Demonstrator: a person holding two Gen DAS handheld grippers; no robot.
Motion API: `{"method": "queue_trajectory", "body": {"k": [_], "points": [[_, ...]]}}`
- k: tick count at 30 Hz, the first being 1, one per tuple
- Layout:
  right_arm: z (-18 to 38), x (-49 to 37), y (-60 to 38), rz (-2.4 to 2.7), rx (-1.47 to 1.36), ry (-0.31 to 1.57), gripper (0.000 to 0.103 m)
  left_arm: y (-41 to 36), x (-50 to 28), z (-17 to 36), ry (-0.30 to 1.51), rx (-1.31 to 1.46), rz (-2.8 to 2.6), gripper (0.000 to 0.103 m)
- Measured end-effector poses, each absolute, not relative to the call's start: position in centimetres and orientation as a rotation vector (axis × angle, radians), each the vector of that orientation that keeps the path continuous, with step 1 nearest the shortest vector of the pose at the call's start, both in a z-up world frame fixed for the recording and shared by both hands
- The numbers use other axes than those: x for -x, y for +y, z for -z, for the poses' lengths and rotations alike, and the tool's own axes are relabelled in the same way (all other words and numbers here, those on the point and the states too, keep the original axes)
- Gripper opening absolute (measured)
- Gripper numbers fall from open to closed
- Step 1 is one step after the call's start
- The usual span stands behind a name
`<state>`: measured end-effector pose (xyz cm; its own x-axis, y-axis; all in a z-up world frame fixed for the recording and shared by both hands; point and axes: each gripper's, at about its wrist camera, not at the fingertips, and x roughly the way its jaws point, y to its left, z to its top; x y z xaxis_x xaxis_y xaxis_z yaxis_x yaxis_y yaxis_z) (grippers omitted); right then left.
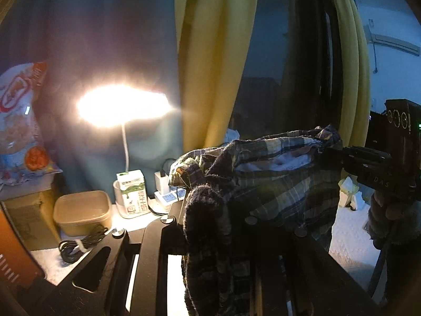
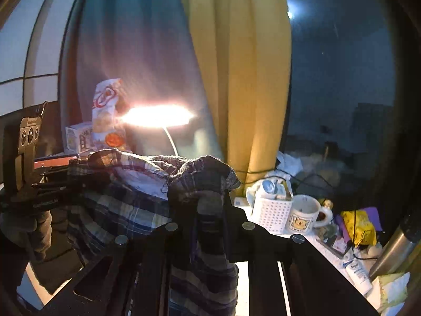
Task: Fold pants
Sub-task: 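Lift the folded pants up off the table with both grippers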
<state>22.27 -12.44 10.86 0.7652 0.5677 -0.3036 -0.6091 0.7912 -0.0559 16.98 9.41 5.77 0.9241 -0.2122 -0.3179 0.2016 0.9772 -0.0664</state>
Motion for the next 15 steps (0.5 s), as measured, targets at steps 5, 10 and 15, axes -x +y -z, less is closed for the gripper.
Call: {"method": "queue_trajectory", "body": {"k": [5, 10, 15], "points": [[-12.2, -19.9, -11.5, -0.666, 0.154, 0.237, 0.015, 10.5, -14.7, -6.7, 0.289, 0.043, 0.182, 0.017], [-13.6, -17.6, -10.1, -0.705, 0.166, 0.193, 0.015, 12.0, -11.5, -7.7, 0.246, 0.049, 0.143, 0.017], [-14.4, -15.1, -8.4, -0.754, 0.180, 0.158, 0.015, 13.5, -8.2, -8.5, 0.218, 0.029, 0.085, 0.017]]}}
